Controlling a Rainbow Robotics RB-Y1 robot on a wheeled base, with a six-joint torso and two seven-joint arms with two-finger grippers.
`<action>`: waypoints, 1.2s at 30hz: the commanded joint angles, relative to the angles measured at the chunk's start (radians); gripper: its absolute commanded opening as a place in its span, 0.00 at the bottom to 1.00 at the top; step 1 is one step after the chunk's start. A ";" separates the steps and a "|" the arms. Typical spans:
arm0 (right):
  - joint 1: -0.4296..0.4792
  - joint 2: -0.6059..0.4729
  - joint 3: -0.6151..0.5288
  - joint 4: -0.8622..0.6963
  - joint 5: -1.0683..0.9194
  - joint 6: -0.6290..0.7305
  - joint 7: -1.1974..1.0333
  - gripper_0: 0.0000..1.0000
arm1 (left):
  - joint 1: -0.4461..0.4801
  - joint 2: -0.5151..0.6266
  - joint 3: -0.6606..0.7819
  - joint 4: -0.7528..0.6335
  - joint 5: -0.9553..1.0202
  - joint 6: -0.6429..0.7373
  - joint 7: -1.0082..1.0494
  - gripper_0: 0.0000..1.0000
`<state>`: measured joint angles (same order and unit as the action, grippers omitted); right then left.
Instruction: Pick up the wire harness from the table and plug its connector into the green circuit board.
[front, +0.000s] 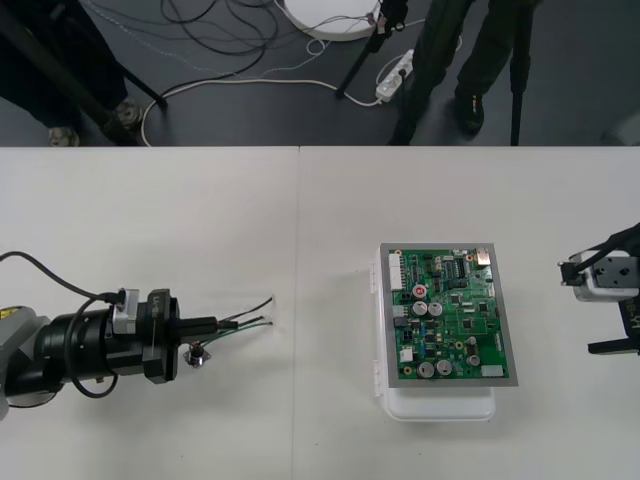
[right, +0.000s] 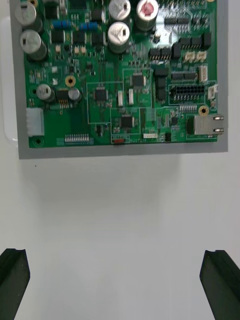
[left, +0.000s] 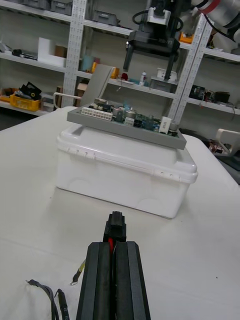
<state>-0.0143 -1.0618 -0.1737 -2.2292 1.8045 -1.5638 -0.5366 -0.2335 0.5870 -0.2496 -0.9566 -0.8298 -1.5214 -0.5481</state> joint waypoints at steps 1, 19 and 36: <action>-0.058 -0.043 0.111 -0.023 0.101 -0.007 -0.054 1.00 | -0.030 0.002 -0.045 -0.013 0.032 -0.049 -0.087 0.00; -0.226 -0.010 0.441 -0.018 0.432 0.018 -0.207 1.00 | -0.135 -0.092 -0.135 -0.031 0.032 -0.049 -0.082 0.00; -0.260 0.036 0.569 0.040 0.515 0.062 -0.236 1.00 | -0.173 -0.164 -0.152 -0.031 -0.009 0.050 -0.085 0.00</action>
<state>-0.2507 -1.0337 0.3585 -2.1838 2.2848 -1.5082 -0.7351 -0.3644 0.4542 -0.3882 -0.9606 -0.8222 -1.5130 -0.5483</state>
